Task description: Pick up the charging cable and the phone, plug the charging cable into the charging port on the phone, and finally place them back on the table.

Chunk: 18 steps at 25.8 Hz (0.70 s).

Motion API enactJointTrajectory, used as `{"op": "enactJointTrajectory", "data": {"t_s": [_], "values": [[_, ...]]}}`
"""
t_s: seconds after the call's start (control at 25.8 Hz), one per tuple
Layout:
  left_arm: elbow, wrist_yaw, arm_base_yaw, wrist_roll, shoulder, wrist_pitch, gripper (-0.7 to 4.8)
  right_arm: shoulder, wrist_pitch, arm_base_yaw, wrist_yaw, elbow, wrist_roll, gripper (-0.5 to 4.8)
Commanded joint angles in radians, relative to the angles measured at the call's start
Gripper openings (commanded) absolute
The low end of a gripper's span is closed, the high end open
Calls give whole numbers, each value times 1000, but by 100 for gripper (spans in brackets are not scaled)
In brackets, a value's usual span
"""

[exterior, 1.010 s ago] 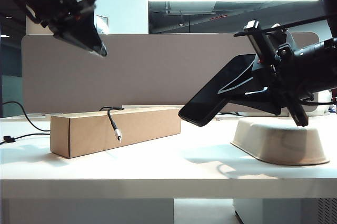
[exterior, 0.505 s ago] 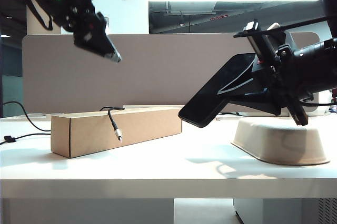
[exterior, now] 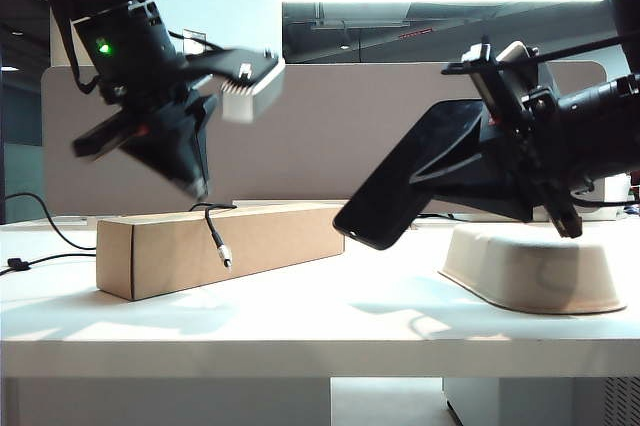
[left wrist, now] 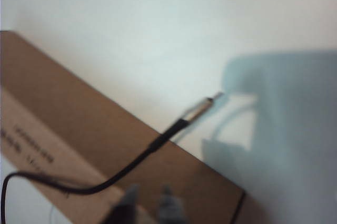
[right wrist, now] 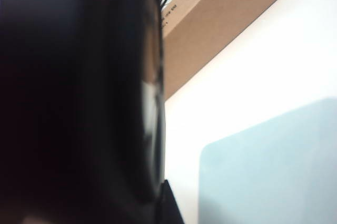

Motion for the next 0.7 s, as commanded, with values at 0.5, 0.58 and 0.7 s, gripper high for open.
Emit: {"op": "enactJointTrajectory", "data": {"t_s": [0.5, 0.58, 0.7], "values": [[2, -64, -64, 154, 105, 21, 182, -6, -89, -41, 20, 6, -50, -8], [0, -63, -64, 154, 109, 18, 172, -6, -103, -41, 20, 6, -51, -8], [-1, -68, -64, 154, 125, 13, 143, -6, -116, -41, 20, 6, -51, -8]]}}
